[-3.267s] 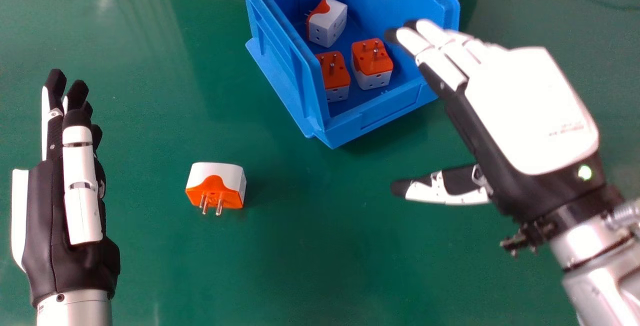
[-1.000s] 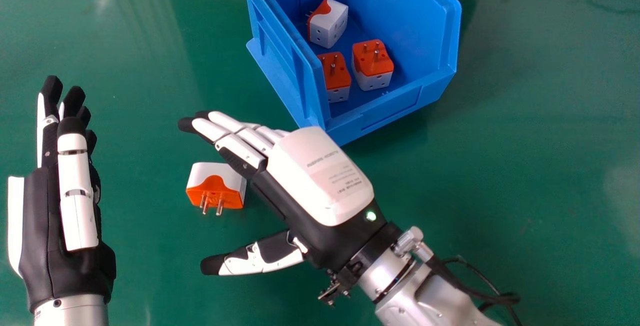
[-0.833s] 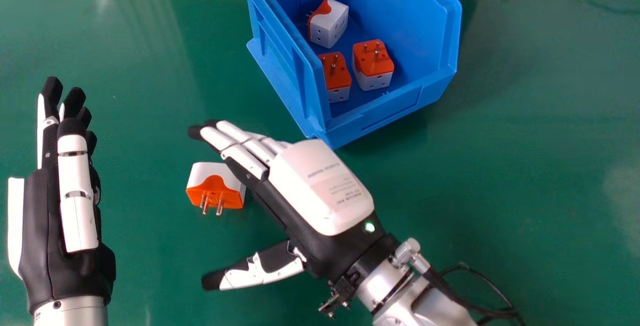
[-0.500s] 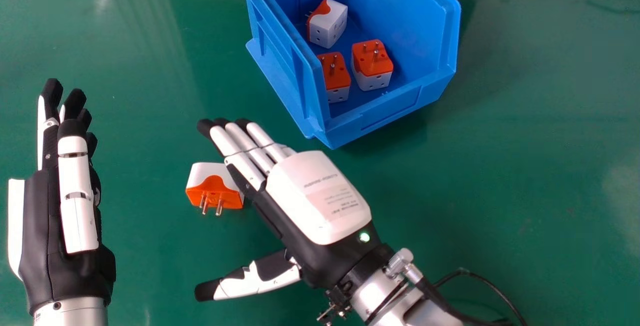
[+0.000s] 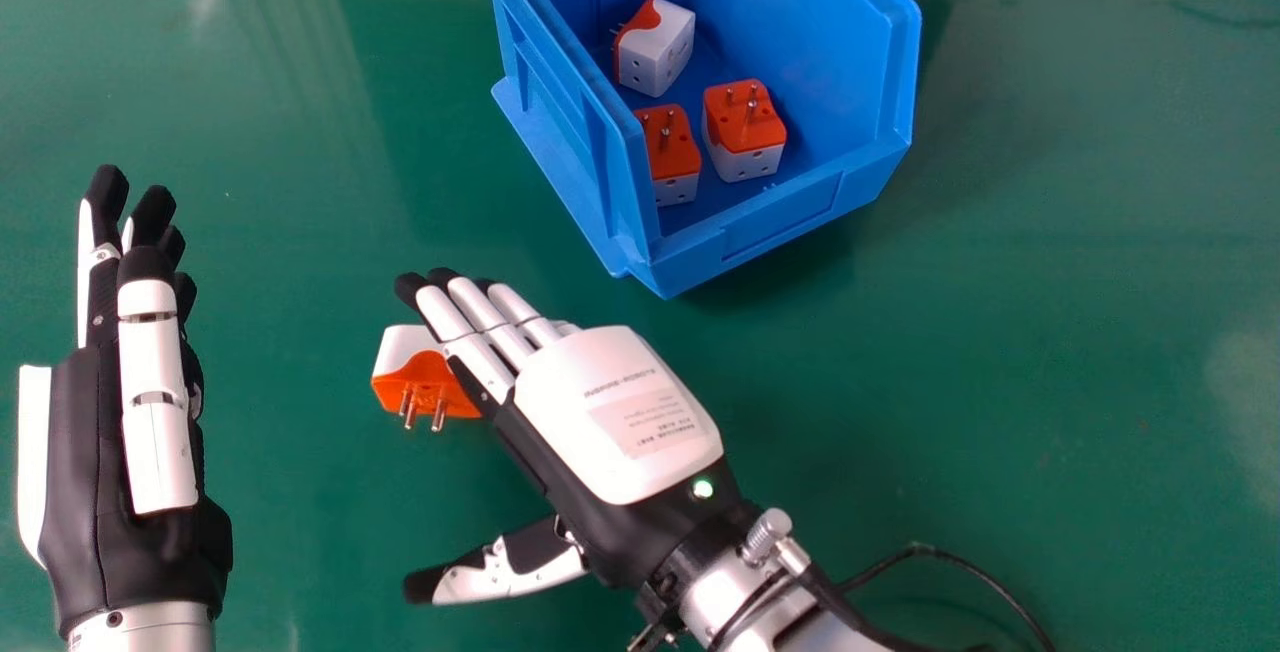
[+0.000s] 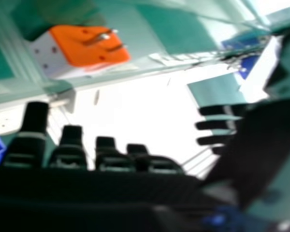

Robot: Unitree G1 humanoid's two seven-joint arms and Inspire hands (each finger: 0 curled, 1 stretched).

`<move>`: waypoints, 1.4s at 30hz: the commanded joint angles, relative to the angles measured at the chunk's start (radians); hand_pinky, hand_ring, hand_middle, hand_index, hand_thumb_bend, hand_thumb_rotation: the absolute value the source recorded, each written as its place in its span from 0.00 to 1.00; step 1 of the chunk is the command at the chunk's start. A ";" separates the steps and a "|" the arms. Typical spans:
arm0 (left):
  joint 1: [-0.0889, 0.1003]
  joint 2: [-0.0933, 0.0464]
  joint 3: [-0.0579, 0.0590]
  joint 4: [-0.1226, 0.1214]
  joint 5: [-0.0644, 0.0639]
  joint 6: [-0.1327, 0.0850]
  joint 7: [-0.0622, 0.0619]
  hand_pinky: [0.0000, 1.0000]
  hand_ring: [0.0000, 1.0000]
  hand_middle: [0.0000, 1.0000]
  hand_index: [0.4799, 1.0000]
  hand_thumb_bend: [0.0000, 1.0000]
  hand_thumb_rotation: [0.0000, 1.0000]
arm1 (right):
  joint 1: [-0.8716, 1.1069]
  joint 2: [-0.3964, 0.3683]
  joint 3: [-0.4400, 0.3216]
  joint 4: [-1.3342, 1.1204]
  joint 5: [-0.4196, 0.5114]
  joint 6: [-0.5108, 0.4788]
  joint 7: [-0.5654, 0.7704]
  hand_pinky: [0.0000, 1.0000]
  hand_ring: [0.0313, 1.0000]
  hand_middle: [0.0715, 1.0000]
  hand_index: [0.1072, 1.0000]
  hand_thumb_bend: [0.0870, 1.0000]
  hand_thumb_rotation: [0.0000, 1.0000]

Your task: Pick all objects and put in blue box

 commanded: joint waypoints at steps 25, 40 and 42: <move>0.009 0.028 0.008 -0.026 0.000 -0.025 0.000 1.00 1.00 0.98 0.96 0.25 1.00 | -0.234 0.134 0.011 0.295 0.059 0.081 -0.105 0.75 0.86 0.92 0.91 0.59 0.29; 0.015 0.027 0.002 -0.053 -0.003 -0.010 0.003 1.00 1.00 0.98 0.97 0.25 1.00 | -0.384 0.199 0.012 0.480 0.100 0.126 -0.134 0.73 0.84 0.89 0.86 0.61 0.26; 0.018 0.027 0.001 -0.060 -0.004 -0.004 0.004 1.00 1.00 0.98 0.97 0.25 1.00 | -0.398 0.203 0.014 0.500 0.102 0.130 -0.135 0.73 0.84 0.88 0.86 0.61 0.26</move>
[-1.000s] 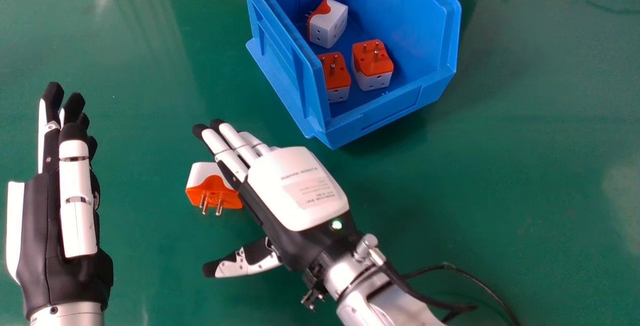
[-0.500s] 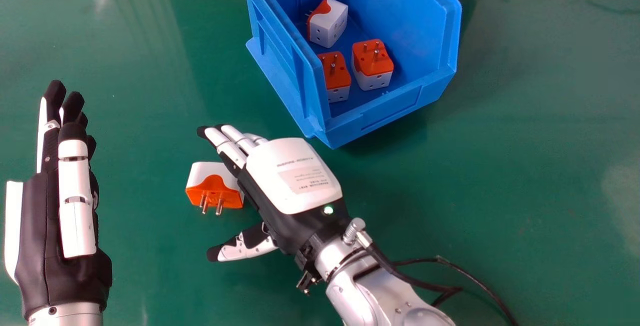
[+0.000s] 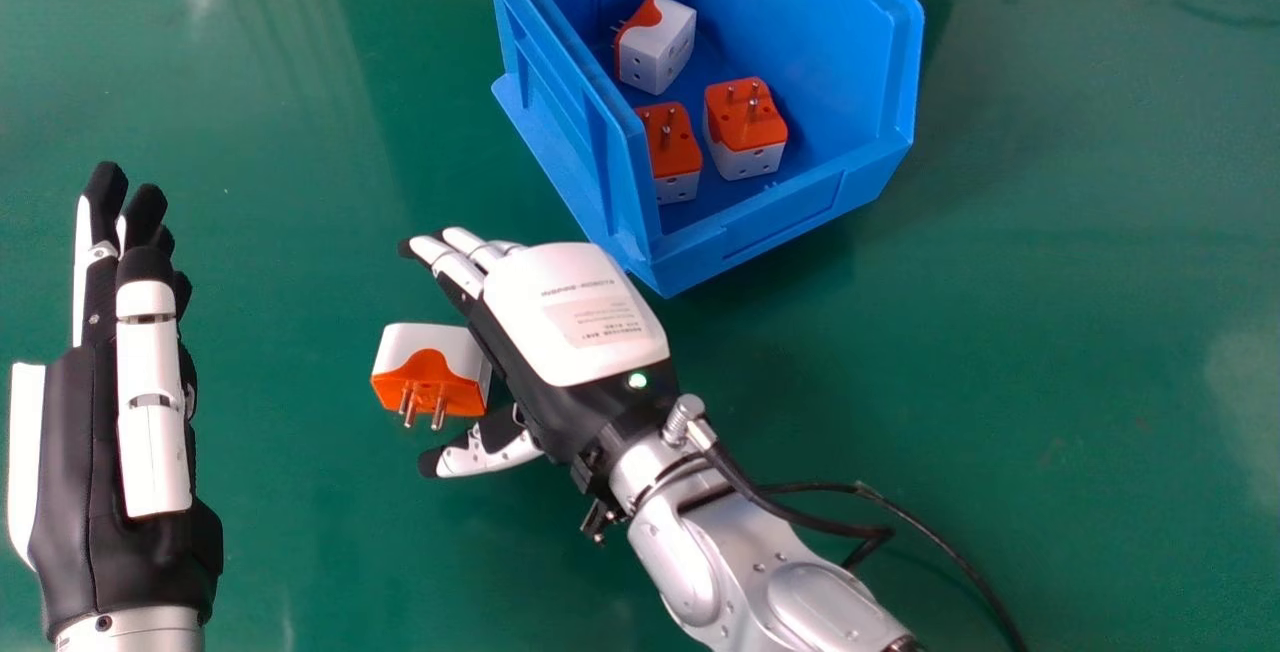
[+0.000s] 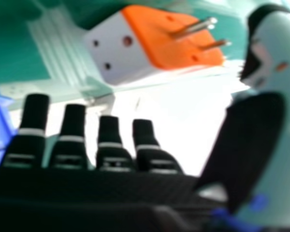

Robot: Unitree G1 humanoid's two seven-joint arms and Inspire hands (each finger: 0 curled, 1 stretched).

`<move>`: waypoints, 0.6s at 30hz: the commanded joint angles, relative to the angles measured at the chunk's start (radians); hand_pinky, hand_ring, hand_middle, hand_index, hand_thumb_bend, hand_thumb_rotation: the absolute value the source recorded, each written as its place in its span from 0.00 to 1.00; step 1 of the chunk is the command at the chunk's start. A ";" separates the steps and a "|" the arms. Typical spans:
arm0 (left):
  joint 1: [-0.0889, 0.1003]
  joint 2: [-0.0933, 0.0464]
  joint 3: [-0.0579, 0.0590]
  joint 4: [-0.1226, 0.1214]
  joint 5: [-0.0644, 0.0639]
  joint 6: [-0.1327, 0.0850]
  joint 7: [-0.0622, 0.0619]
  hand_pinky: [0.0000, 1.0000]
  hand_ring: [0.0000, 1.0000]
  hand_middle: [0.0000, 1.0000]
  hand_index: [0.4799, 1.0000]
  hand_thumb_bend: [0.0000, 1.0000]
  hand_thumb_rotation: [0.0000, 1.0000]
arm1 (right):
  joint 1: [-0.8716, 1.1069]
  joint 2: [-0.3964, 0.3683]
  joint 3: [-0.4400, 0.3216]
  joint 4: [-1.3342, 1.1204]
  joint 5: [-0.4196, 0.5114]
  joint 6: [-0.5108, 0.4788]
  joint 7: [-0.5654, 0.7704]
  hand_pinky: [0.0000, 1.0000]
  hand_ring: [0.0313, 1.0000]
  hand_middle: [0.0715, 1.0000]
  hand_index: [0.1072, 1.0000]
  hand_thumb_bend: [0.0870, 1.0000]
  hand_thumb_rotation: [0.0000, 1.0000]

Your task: Pick all objects and put in blue box

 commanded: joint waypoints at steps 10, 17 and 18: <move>0.005 0.003 0.003 -0.038 -0.012 0.002 -0.002 1.00 1.00 0.99 0.99 0.23 1.00 | -0.099 0.049 0.016 0.110 0.008 0.020 -0.046 0.70 0.81 0.85 0.82 0.65 0.26; 0.007 0.011 0.010 -0.034 -0.016 -0.002 -0.010 1.00 1.00 0.99 0.98 0.22 1.00 | -0.126 0.066 0.014 0.139 0.026 0.033 -0.024 0.70 0.81 0.85 0.82 0.65 0.26; 0.007 0.011 0.009 -0.037 -0.016 0.000 -0.010 1.00 1.00 0.99 0.98 0.22 1.00 | -0.131 0.066 0.017 0.142 0.028 0.036 -0.020 0.71 0.81 0.85 0.82 0.65 0.26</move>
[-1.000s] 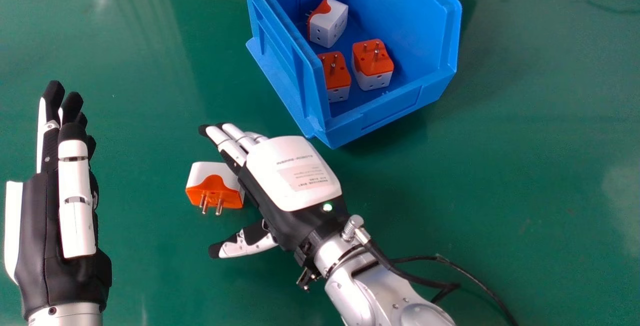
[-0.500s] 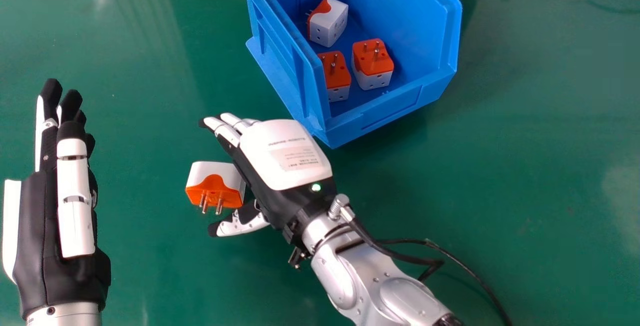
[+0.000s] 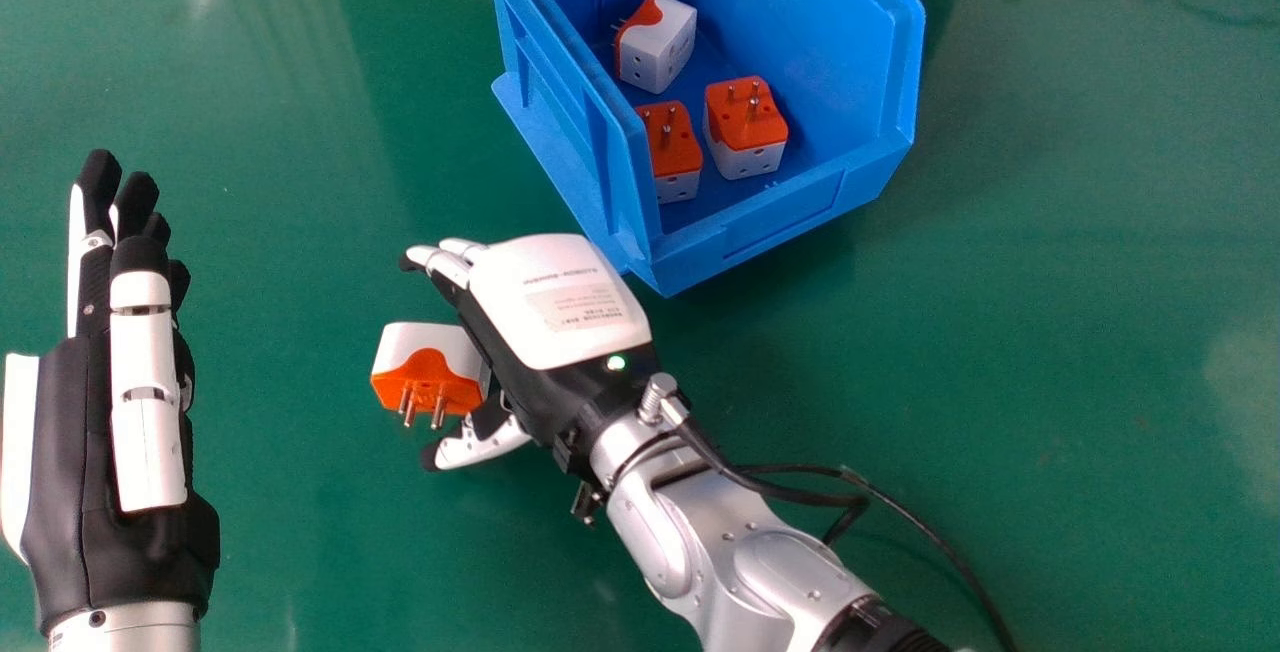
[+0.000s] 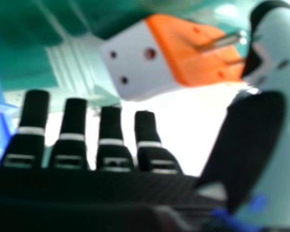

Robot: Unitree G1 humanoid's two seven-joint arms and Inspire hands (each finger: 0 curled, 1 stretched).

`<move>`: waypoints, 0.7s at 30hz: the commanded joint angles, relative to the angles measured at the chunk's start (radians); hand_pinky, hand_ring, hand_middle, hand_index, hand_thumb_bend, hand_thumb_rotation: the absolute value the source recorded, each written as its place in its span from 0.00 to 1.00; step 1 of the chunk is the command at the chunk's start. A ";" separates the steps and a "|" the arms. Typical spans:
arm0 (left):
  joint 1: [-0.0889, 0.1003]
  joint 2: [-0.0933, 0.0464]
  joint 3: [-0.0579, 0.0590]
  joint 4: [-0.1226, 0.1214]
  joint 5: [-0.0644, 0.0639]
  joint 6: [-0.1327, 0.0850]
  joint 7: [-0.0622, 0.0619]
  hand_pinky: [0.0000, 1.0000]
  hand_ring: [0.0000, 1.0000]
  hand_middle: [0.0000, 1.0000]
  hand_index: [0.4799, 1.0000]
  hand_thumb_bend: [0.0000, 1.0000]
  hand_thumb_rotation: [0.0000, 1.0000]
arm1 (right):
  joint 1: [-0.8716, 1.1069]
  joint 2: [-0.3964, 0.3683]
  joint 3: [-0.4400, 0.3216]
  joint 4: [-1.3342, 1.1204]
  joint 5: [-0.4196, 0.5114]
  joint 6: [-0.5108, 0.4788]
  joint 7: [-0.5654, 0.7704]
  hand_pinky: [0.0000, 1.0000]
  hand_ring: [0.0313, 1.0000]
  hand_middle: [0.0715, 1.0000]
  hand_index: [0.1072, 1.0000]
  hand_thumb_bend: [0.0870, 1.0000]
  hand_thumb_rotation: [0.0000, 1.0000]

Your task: Pick all objects and put in blue box

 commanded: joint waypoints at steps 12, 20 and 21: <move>0.010 0.001 -0.005 -0.047 0.006 0.010 0.010 1.00 1.00 0.99 0.99 0.24 1.00 | -0.073 0.024 0.024 0.047 0.001 0.016 0.004 0.69 0.80 0.84 0.81 0.62 0.26; 0.014 -0.002 -0.008 -0.050 0.009 0.007 0.017 1.00 1.00 0.99 0.98 0.23 1.00 | -0.095 0.025 0.038 0.087 0.004 0.015 -0.004 0.67 0.77 0.80 0.78 0.62 0.26; 0.013 -0.002 -0.008 -0.048 0.010 0.003 0.017 1.00 1.00 0.99 0.98 0.22 1.00 | -0.095 0.025 0.037 0.089 0.005 0.015 -0.005 0.66 0.76 0.79 0.76 0.62 0.25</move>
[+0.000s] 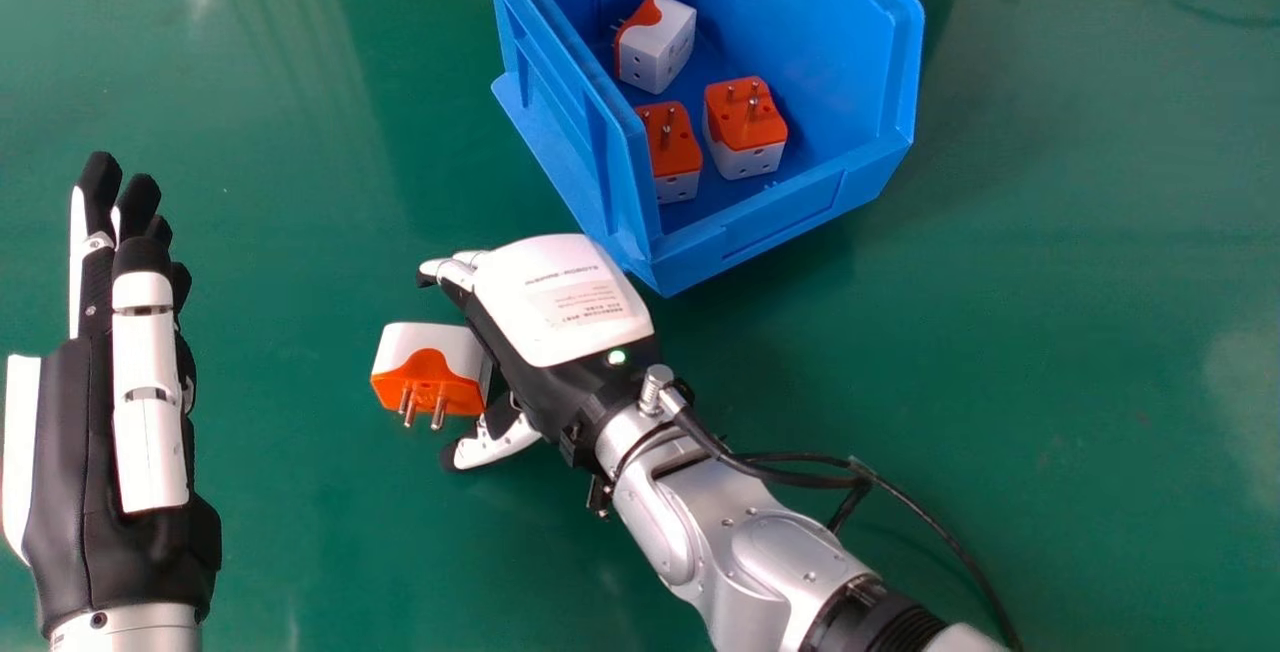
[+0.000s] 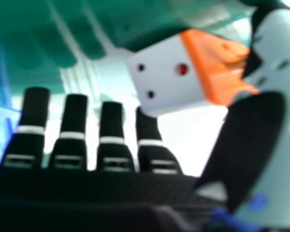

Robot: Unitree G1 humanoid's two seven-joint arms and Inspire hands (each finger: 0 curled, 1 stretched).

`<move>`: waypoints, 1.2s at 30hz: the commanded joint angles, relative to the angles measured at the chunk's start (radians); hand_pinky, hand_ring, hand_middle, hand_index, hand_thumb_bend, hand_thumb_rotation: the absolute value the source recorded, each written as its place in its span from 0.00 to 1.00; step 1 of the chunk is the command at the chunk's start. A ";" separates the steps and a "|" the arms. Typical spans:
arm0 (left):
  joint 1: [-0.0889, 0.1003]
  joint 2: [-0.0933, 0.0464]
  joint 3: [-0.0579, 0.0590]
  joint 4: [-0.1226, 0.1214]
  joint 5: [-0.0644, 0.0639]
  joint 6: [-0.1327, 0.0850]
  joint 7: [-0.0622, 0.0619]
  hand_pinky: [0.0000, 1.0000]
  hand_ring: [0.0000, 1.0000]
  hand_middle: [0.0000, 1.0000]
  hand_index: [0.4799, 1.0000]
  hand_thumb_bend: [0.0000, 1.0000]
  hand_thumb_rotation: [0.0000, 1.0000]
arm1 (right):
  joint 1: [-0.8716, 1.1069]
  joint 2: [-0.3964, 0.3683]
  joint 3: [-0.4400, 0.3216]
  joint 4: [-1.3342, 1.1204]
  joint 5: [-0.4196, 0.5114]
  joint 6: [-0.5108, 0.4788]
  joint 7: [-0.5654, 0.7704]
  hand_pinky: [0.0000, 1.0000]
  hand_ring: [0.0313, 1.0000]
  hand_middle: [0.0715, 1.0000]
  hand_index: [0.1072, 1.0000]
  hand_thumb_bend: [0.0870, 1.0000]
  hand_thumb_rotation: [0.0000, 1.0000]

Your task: Pick all objects and put in blue box

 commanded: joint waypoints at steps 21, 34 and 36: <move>0.015 -0.005 -0.016 -0.073 0.019 0.023 0.025 1.00 0.99 0.98 0.96 0.23 1.00 | -0.062 0.043 0.027 0.048 0.002 -0.001 -0.067 0.55 0.64 0.66 0.64 0.65 0.23; 0.017 -0.006 -0.022 -0.106 0.024 0.054 0.037 1.00 0.99 0.98 0.97 0.21 1.00 | -0.096 0.046 0.016 0.115 0.034 -0.063 -0.063 0.29 0.32 0.35 0.45 0.51 0.15; 0.018 -0.006 -0.024 -0.113 0.027 0.059 0.040 1.00 0.99 0.98 0.98 0.21 1.00 | -0.097 0.040 0.005 0.116 0.062 -0.095 -0.040 0.27 0.30 0.33 0.44 0.50 0.15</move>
